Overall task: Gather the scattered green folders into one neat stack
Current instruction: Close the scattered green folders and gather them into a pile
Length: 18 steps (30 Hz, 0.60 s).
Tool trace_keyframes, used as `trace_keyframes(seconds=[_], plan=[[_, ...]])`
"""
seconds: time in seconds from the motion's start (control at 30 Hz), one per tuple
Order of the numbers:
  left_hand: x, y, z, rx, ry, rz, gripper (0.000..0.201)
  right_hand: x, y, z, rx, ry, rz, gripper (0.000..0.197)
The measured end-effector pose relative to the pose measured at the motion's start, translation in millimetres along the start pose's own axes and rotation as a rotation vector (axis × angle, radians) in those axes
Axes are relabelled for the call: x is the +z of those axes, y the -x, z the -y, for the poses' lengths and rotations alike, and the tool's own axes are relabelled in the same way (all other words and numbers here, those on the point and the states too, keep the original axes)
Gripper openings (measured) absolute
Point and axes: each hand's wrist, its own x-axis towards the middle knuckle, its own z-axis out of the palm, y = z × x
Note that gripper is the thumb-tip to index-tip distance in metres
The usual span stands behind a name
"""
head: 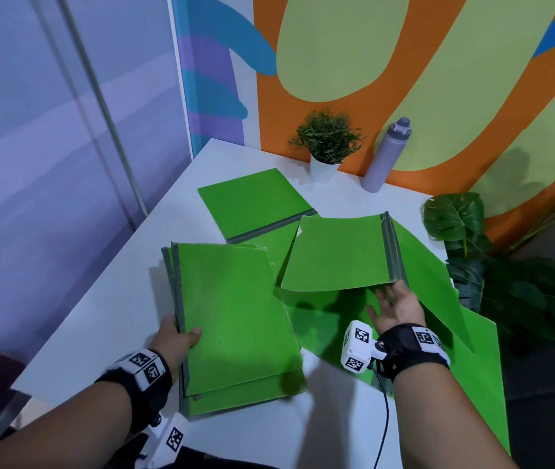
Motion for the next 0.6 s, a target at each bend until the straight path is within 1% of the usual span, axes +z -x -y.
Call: trace_keyframes(seconds=[0.1, 0.13, 0.2, 0.3, 0.37, 0.43, 0.5, 0.53, 0.57, 0.6], plan=[[3, 6, -4, 0.001, 0.036, 0.017, 0.061, 17, 20, 9, -0.284, 0.091, 0.079, 0.005], [4, 10, -7, -0.004, 0.051, 0.019, 0.062, 24, 31, 12, -0.356, 0.125, 0.128, 0.007], [8, 16, -13, -0.022, 0.087, 0.053, 0.062, 33, 54, 13, -0.444, 0.177, 0.248, 0.012], [15, 19, -18, -0.054, 0.169, 0.094, 0.054, 42, 89, 1, -0.499, 0.310, 0.405, 0.017], [17, 15, -17, -0.057, 0.202, 0.103, 0.058, 45, 110, -17, -0.510, 0.454, 0.491, 0.023], [19, -1, -7, -0.055, 0.243, 0.117, 0.062, 45, 124, -42, -0.469, 0.583, 0.551, 0.025], [22, 3, -10, -0.057, 0.340, 0.145, 0.053, 40, 128, -69, -0.376, 0.684, 0.564, 0.024], [23, 20, -22, -0.073, 0.379, 0.154, 0.049, 36, 128, -81, -0.336, 0.720, 0.562, 0.025], [23, 24, -25, -0.097, 0.401, 0.179, 0.049, 31, 125, -93, -0.312, 0.772, 0.561, 0.026], [24, 27, -27, -0.129, 0.400, 0.222, 0.056, 26, 124, -102, -0.292, 0.837, 0.571, 0.027]])
